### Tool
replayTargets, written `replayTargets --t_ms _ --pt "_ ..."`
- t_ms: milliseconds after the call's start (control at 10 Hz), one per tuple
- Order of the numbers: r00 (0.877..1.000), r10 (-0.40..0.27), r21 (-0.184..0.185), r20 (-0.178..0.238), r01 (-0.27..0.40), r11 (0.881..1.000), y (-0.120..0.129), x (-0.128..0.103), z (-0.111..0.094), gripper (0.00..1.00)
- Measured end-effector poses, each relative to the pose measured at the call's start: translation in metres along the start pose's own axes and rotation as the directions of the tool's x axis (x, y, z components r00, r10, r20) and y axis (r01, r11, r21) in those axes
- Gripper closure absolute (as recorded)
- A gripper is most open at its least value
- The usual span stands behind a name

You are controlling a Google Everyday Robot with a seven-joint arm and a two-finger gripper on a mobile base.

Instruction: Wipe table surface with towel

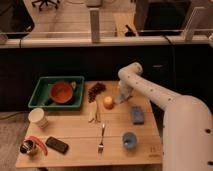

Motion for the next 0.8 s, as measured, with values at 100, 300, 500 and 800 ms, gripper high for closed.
replayTargets --t_ms 100,300,500,800 --pt "1.000 0.006 -0.006 0.001 -0.006 1.000 0.002 0.002 0.003 0.20" --pt "1.000 0.005 -0.016 0.002 -0.005 1.000 0.002 0.002 0.010 0.20" --pt "1.000 0.000 -0.027 0.003 0.000 1.000 0.003 0.003 0.020 0.21" --pt "1.000 -0.006 -0.042 0.005 0.006 0.999 0.005 0.003 0.034 0.45"
